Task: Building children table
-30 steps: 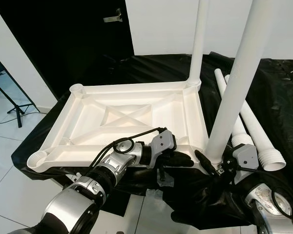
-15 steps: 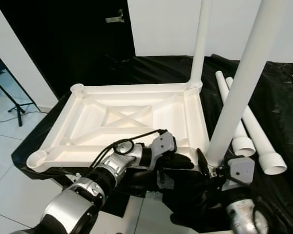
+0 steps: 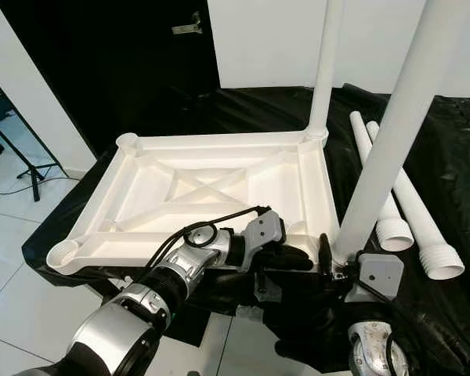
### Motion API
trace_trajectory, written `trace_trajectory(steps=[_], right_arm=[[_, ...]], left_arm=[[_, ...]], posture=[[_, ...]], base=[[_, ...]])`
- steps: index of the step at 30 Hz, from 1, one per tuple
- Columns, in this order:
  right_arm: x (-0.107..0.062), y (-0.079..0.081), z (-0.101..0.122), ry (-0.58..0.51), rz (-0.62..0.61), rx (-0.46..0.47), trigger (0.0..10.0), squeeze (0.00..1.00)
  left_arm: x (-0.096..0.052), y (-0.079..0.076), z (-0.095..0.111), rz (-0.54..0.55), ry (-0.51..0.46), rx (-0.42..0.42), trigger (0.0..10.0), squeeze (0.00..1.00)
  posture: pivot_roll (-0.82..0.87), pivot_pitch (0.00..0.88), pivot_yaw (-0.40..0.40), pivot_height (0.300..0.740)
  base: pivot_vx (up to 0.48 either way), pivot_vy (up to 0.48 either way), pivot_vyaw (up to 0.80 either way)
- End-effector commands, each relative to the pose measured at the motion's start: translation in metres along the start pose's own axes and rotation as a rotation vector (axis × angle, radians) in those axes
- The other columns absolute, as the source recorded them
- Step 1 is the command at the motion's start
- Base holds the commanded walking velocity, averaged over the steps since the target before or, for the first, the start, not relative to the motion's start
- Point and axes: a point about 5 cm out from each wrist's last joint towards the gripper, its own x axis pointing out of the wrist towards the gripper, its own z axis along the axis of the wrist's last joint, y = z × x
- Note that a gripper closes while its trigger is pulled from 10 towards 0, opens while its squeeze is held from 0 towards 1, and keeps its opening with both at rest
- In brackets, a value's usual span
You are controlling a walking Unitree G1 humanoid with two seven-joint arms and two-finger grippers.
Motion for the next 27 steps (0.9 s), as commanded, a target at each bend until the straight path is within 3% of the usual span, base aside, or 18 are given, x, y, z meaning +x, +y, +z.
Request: trace_trajectory(steps=[1,2,3,4,16,18,27], right_arm=[[0.001,-0.005,-0.001,0.002,0.026,0.017,10.0,1.0],[0.005,-0.001,0.001,-0.014,0.134,0.037,10.0,0.93],[0.005,-0.001,0.001,-0.014,0.134,0.037,10.0,0.93],[0.007,-0.001,0.002,-0.021,0.181,0.046,10.0,0.0],[0.013,-0.011,0.004,-0.006,0.453,0.012,10.0,0.0],[0.012,-0.014,0.002,0.008,0.514,0.006,0.0,0.0],[0.001,-0.012,-0.006,0.053,0.568,0.013,0.0,0.0]], left_arm=[[-0.004,-0.008,-0.041,0.109,0.153,-0.137,10.0,0.0],[-0.004,-0.009,-0.041,0.107,0.152,-0.138,10.0,0.0],[-0.004,-0.009,-0.041,0.107,0.152,-0.138,10.0,0.0],[-0.004,-0.009,-0.041,0.108,0.152,-0.138,10.0,0.0],[-0.003,-0.009,-0.041,0.104,0.153,-0.138,10.0,0.0],[-0.003,-0.009,-0.041,0.105,0.154,-0.138,10.0,0.0],[-0.004,-0.009,-0.041,0.108,0.154,-0.139,10.0,0.0]], posture=[[0.03,0.0,0.075,0.74],[0.03,0.0,0.075,0.74],[0.03,0.0,0.075,0.74],[0.02,0.0,0.074,0.74],[0.02,0.0,0.079,0.74],[0.02,0.0,0.078,0.74],[0.02,0.0,0.079,0.74]], base=[[0.0,0.0,0.0],[0.0,0.0,0.0],[0.0,0.0,0.0],[0.0,0.0,0.0],[0.0,0.0,0.0],[0.0,0.0,0.0],[0.0,0.0,0.0]])
